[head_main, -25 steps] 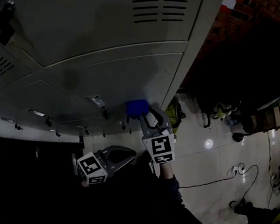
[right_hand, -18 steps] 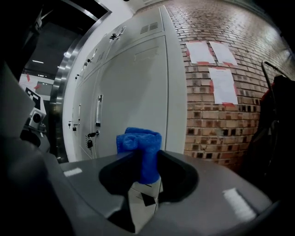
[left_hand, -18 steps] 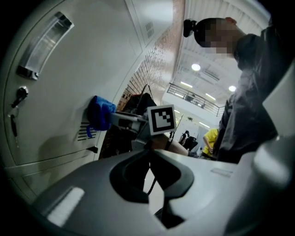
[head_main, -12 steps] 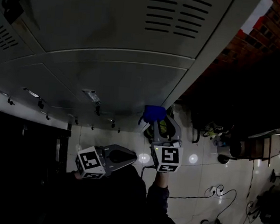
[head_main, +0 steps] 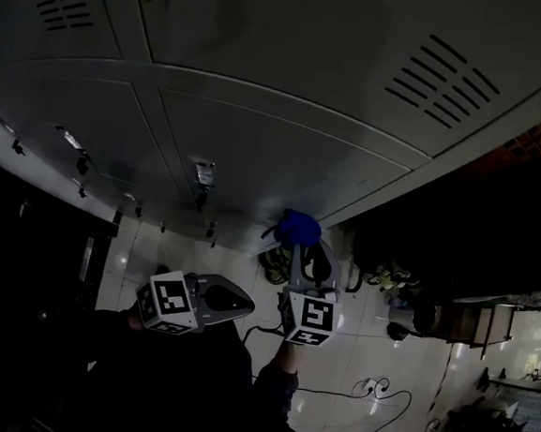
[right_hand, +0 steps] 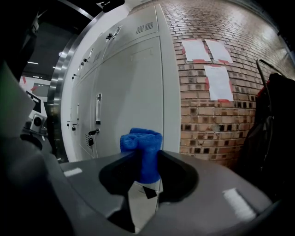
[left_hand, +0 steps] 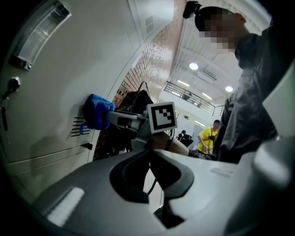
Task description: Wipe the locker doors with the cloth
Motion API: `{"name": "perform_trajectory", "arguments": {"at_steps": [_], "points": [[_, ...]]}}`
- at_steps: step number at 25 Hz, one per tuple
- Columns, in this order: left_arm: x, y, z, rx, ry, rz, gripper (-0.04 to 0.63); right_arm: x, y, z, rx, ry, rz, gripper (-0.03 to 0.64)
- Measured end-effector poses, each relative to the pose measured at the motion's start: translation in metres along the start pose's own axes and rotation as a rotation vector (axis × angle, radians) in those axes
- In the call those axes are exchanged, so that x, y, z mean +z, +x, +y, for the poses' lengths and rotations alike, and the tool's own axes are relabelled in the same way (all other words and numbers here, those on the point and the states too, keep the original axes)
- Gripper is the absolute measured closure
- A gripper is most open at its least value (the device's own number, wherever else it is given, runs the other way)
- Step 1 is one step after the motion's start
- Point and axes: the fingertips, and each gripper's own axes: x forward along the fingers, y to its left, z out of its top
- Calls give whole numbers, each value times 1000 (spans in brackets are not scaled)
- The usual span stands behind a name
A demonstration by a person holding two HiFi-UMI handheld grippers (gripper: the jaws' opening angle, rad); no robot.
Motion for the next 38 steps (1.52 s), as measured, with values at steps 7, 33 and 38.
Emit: {"name": "perform_trajectory", "arguments": {"at_steps": [7, 33, 38], "points": [[-9, -44, 1, 1, -18, -14, 595, -4, 22, 61, 67, -67, 47, 503], [-55, -179, 13, 50, -6, 68, 595, -18, 87, 176, 67, -42, 94, 505], [-44, -147, 7, 50, -9, 52, 595, -22, 77, 148, 59, -36, 103, 505]]}}
